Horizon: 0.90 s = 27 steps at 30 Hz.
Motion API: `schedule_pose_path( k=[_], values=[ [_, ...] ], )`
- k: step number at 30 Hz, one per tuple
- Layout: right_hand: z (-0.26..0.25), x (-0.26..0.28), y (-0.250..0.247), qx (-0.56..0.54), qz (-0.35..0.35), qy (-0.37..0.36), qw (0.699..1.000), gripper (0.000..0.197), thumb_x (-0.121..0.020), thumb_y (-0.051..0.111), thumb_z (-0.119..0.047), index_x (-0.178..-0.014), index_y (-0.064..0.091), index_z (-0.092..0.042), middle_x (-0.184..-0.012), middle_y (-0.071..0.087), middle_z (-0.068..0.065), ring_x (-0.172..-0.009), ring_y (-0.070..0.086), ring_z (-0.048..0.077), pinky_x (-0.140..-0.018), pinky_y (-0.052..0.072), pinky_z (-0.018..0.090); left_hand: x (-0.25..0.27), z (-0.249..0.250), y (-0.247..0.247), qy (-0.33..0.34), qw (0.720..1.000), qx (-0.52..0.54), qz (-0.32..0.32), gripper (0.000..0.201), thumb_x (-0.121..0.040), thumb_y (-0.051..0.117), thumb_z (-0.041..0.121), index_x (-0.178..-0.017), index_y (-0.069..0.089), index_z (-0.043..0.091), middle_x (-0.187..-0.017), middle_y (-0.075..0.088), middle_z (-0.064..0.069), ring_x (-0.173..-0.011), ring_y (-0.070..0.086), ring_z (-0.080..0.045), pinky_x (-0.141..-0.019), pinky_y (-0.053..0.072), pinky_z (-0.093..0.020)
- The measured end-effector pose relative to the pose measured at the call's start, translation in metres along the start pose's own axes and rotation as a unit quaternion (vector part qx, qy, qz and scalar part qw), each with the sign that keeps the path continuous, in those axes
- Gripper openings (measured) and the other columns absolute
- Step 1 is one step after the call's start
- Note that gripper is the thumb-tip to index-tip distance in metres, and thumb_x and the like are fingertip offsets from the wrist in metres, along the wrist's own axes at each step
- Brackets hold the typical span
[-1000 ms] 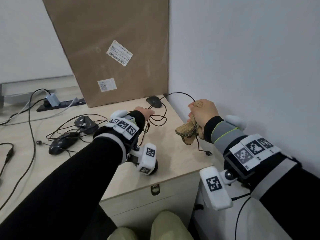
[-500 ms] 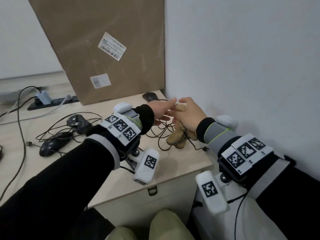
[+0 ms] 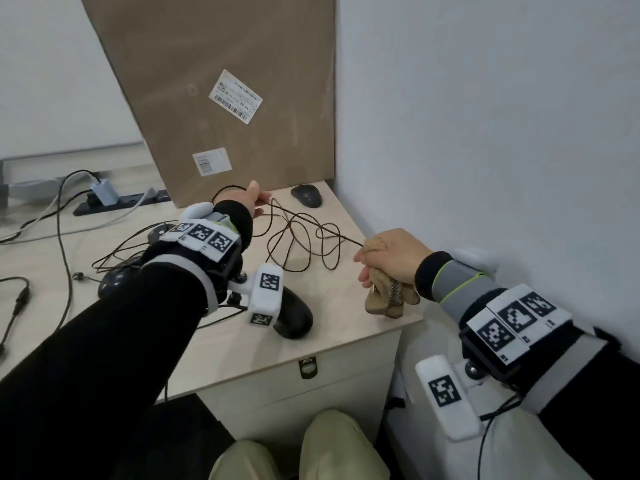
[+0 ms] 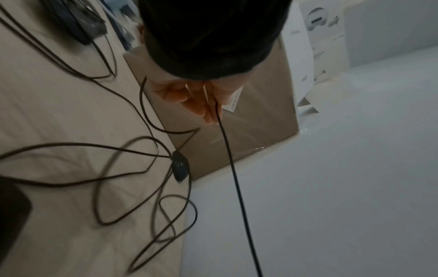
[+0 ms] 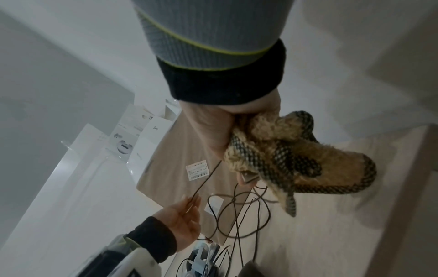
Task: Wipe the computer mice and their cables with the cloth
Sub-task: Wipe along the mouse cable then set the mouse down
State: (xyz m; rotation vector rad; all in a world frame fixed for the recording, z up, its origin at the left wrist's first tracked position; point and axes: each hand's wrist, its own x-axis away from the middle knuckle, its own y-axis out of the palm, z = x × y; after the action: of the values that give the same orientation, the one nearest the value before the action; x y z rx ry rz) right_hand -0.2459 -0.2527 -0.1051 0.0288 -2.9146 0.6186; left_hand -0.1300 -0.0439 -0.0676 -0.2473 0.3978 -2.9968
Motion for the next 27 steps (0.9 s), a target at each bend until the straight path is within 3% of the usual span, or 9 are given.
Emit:
schedule_pose_path(
  k=[4, 6, 9, 12, 14, 17, 20, 23, 27],
  values=[
    [-0.001, 0.001, 0.006, -0.076, 0.060, 0.007, 0.995, 0.009, -0.091, 0.054, -0.005, -0.087, 0.061, 0.000, -0.061, 0.065, 0.013, -0.043, 0.061, 0.017, -0.046, 0.054, 0.026, 0.011, -0.014, 0.003, -0.066, 0.994, 0.090, -0.001, 0.043, -0.098, 0.033, 0.050, -0.076, 0.054, 0.019, -0.092, 0.062, 0.003, -0.065, 0.051, -0.008, -0.056, 0.038, -0.023],
    [-0.001, 0.001, 0.007, -0.093, 0.083, 0.004, 0.992, 0.011, -0.091, 0.056, -0.005, -0.081, 0.061, -0.002, -0.057, 0.065, 0.011, -0.043, 0.062, 0.019, -0.047, 0.055, 0.027, 0.023, -0.017, 0.010, -0.117, 0.984, 0.119, -0.055, 0.047, -0.093, 0.039, 0.057, -0.085, 0.052, 0.013, -0.086, 0.061, -0.002, -0.070, 0.055, -0.014, -0.059, 0.044, -0.027],
    [-0.005, 0.004, 0.012, -0.104, 0.080, -0.008, 0.991, 0.012, -0.090, 0.056, -0.005, -0.078, 0.060, -0.003, -0.057, 0.066, 0.012, -0.047, 0.062, 0.022, -0.050, 0.056, 0.029, 0.052, -0.021, 0.027, -0.123, 0.974, 0.062, -0.178, 0.046, -0.091, 0.045, 0.055, -0.095, 0.055, 0.010, -0.086, 0.060, -0.003, -0.073, 0.056, -0.016, -0.065, 0.046, -0.027],
    [-0.014, 0.011, 0.022, -0.064, 0.041, -0.031, 0.997, 0.013, -0.090, 0.056, -0.009, -0.082, 0.062, 0.000, -0.064, 0.067, 0.014, -0.054, 0.063, 0.024, -0.057, 0.056, 0.031, 0.076, -0.024, 0.049, -0.095, 0.962, 0.019, -0.257, 0.033, -0.094, 0.047, 0.048, -0.088, 0.059, 0.019, -0.082, 0.060, 0.001, -0.076, 0.055, -0.013, -0.071, 0.043, -0.026],
    [-0.020, 0.016, 0.029, -0.038, 0.017, -0.040, 0.998, 0.014, -0.090, 0.056, -0.012, -0.079, 0.062, -0.006, -0.065, 0.068, 0.012, -0.054, 0.064, 0.021, -0.058, 0.055, 0.029, 0.083, -0.023, 0.057, -0.065, 0.969, 0.015, -0.240, 0.024, -0.094, 0.049, 0.039, -0.083, 0.062, 0.022, -0.082, 0.059, 0.002, -0.075, 0.054, -0.012, -0.073, 0.042, -0.026],
    [-0.022, 0.020, 0.033, -0.064, 0.015, -0.039, 0.997, 0.013, -0.089, 0.055, -0.006, -0.079, 0.062, -0.010, -0.063, 0.068, 0.009, -0.053, 0.064, 0.019, -0.057, 0.055, 0.027, 0.087, -0.019, 0.062, -0.001, 0.979, -0.015, -0.205, 0.026, -0.095, 0.047, 0.032, -0.094, 0.068, 0.017, -0.097, 0.060, -0.001, -0.087, 0.053, -0.016, -0.075, 0.042, -0.029],
    [-0.024, 0.024, 0.028, -0.088, 0.008, -0.025, 0.996, 0.010, -0.087, 0.055, -0.004, -0.083, 0.064, 0.000, -0.068, 0.067, 0.012, -0.060, 0.064, 0.020, -0.066, 0.055, 0.030, 0.087, -0.016, 0.056, 0.007, 0.984, 0.001, -0.179, 0.028, -0.094, 0.044, 0.025, -0.076, 0.066, 0.021, -0.081, 0.064, 0.006, -0.078, 0.057, -0.010, -0.069, 0.041, -0.024],
    [-0.027, 0.027, 0.022, -0.155, -0.010, -0.008, 0.988, 0.013, -0.087, 0.053, -0.003, -0.075, 0.057, -0.003, -0.066, 0.060, 0.013, -0.053, 0.061, 0.019, -0.055, 0.053, 0.026, 0.089, -0.016, 0.052, 0.010, 0.988, 0.023, -0.156, 0.032, -0.094, 0.044, 0.024, -0.070, 0.064, 0.022, -0.074, 0.064, 0.010, -0.075, 0.059, -0.007, -0.065, 0.041, -0.022],
    [-0.022, 0.028, 0.026, -0.223, -0.050, -0.024, 0.973, 0.009, -0.090, 0.058, -0.007, -0.082, 0.057, -0.008, -0.067, 0.057, 0.007, -0.045, 0.055, 0.010, -0.049, 0.051, 0.021, 0.092, -0.017, 0.051, 0.012, 0.987, 0.080, -0.139, 0.034, -0.099, 0.039, 0.027, -0.074, 0.060, 0.020, -0.075, 0.064, 0.009, -0.063, 0.056, -0.005, -0.061, 0.039, -0.020]
  ],
)
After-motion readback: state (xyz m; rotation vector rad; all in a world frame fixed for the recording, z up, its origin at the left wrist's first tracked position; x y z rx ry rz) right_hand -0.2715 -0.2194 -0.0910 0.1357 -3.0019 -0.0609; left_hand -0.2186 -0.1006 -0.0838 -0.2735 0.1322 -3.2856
